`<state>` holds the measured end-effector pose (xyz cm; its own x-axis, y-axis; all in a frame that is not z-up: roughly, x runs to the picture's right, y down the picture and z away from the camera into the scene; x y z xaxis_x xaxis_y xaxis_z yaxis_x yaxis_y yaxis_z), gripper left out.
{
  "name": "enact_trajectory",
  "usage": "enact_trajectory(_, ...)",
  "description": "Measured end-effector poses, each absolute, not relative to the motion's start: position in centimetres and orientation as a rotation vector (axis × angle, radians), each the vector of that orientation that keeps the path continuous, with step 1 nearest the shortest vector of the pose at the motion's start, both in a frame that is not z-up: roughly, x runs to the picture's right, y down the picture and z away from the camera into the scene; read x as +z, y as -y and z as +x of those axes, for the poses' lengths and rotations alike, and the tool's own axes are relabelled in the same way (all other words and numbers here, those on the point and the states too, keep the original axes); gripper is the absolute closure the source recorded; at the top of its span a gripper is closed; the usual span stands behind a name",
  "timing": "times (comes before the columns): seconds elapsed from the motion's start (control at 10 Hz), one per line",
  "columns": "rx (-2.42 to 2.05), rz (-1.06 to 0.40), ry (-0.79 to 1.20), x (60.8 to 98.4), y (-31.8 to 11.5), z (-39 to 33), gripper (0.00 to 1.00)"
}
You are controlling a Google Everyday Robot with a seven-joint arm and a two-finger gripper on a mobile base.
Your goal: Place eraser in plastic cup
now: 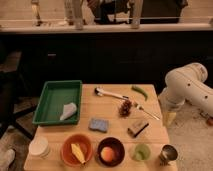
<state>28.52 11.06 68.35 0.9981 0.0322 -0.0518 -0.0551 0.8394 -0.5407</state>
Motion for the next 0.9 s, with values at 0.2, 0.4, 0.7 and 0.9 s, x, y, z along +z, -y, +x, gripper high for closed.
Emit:
enact_trajectory(0.2,0.046,-0.573,-0.041,68.3,-11.1,28.5,0.2)
enact_trajectory(0.4,0.046,-0.573,-0.041,68.4,-11.1,28.5,0.2)
enact_trajectory(0.7,0.001,-0.585,0.018,68.5,-10.9,28.0,0.2)
enact_trajectory(0.9,-0.168,-0.595,0.148,68.7,-11.1,26.7,0.2)
